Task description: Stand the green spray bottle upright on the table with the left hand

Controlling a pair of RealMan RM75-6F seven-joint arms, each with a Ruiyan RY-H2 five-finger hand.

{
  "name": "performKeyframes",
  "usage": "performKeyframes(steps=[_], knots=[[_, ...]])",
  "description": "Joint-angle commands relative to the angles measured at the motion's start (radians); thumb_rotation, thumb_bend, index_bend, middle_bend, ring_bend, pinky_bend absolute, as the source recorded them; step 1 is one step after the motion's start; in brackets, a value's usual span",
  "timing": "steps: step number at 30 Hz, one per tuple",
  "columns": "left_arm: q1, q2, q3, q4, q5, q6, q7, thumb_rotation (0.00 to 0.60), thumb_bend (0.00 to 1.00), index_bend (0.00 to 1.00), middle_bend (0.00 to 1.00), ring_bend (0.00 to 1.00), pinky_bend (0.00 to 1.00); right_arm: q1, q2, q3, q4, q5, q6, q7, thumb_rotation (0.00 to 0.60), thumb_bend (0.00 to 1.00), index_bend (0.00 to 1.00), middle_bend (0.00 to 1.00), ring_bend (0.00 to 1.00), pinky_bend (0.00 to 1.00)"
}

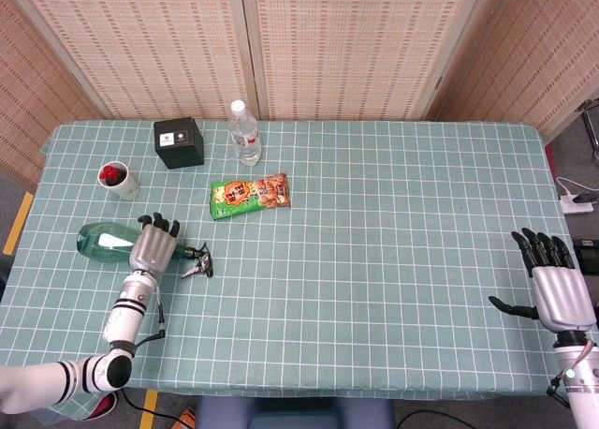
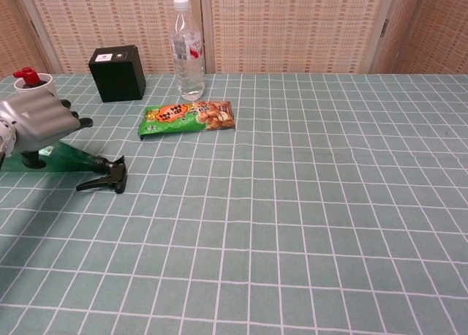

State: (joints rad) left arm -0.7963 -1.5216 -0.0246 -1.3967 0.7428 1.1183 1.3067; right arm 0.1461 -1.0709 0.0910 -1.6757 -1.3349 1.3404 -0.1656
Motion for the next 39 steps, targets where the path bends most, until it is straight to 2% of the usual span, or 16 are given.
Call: performKeyframes(steps=[1, 8, 13, 22, 31, 39], knots=[[0.0, -0.03, -0.032, 0.003, -0.062, 0.007, -0.015, 0.6, 0.21, 0.14, 0.23, 0.15, 0.29, 0.0, 0.0, 0.0, -0.001, 0.0, 0.001, 0.0, 0.6, 0.0, 0.0, 0.03, 0.0, 0.0], [-0.019, -0.074, -0.061, 0.054, -0.153, 0.025, 0.014, 0.6, 0.21, 0.17, 0.25, 0.17, 0.3, 0.0, 0.001, 0.001, 0.0, 0.003, 0.0, 0.008, 0.6, 0.0, 0.0, 0.03, 0.0, 0.0], [-0.025, -0.088, -0.069, 0.081, -0.178, 0.022, 0.006, 0.6, 0.21, 0.2, 0.27, 0.19, 0.31, 0.0, 0.003, 0.001, 0.0, 0.004, -0.002, 0.014, 0.6, 0.0, 0.0, 0.03, 0.0, 0.0], [-0.018, -0.099, -0.064, 0.111, -0.186, 0.004, -0.04, 0.6, 0.22, 0.4, 0.34, 0.25, 0.32, 0.001, 0.003, 0.001, 0.0, 0.005, -0.004, 0.017, 0.6, 0.0, 0.0, 0.03, 0.0, 0.0], [-0.012, -0.083, -0.058, 0.104, -0.078, 0.002, -0.145, 0.6, 0.24, 0.54, 0.4, 0.31, 0.36, 0.002, 0.004, 0.0, -0.002, 0.006, -0.005, 0.015, 0.6, 0.0, 0.0, 0.03, 0.0, 0.0], [0.023, -0.044, -0.124, -0.02, 0.123, 0.114, -0.4, 0.6, 0.26, 0.61, 0.51, 0.41, 0.44, 0.001, 0.006, -0.001, 0.0, 0.004, -0.005, 0.022, 0.6, 0.0, 0.0, 0.03, 0.0, 0.0]])
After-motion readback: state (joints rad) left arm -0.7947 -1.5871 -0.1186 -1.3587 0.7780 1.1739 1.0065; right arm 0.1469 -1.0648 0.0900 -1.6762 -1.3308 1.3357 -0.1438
